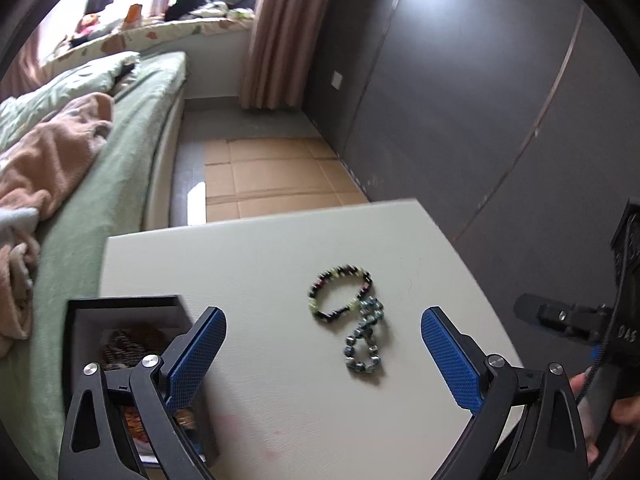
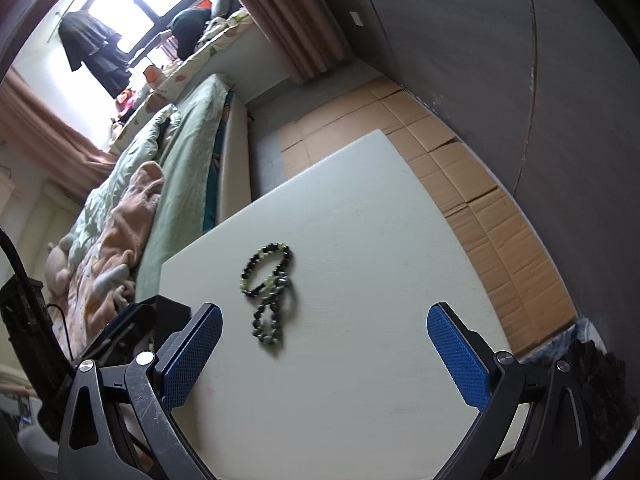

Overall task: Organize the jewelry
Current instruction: 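Grasp the grey-green stone bead bracelet with the left gripper and lift it, then carry the stone bracelet toward the box with the left gripper while the right gripper grasps the black-and-green bead bracelet, then open the left gripper over the box while the right gripper carries the bead bracelet in and releases it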

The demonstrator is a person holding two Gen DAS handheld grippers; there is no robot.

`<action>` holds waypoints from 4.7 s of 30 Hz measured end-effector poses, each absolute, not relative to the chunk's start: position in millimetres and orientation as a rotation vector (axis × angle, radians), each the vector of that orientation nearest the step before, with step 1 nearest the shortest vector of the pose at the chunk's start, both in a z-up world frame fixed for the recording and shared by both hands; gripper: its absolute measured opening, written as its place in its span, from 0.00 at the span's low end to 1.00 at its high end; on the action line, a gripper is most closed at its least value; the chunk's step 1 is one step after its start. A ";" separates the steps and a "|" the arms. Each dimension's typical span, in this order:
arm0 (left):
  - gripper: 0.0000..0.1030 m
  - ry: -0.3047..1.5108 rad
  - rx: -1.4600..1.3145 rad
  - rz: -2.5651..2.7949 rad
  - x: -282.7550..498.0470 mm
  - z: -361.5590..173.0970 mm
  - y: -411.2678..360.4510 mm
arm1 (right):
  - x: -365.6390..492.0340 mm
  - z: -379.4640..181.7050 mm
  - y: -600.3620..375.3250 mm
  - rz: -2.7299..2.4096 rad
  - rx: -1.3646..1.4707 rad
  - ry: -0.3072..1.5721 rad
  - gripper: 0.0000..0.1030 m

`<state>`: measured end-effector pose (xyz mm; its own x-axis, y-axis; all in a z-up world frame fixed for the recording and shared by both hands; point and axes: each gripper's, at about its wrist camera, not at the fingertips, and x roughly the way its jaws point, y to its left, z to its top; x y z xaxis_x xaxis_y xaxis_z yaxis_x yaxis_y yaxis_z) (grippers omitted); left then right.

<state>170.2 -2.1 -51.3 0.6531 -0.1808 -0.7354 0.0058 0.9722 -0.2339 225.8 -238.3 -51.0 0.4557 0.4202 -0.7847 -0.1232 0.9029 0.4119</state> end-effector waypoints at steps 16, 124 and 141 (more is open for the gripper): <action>0.77 1.014 -0.079 -0.152 203.4 -102.8 -55.4 | 233.3 -43.9 -255.2 0.256 0.313 0.997 1.00; 0.11 0.799 -0.495 0.043 124.6 -20.9 136.4 | 207.8 -23.9 -115.5 0.691 0.223 0.940 0.08; 0.70 0.757 -0.523 0.132 106.6 -11.9 157.6 | 186.9 -6.1 -55.5 0.865 0.252 0.879 0.08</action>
<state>106.6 157.6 -11.9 0.7252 -0.0705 -0.6849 -0.2979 0.8647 -0.4045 186.9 -55.5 -6.1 0.3350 0.7506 -0.5696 -0.5570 0.6453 0.5228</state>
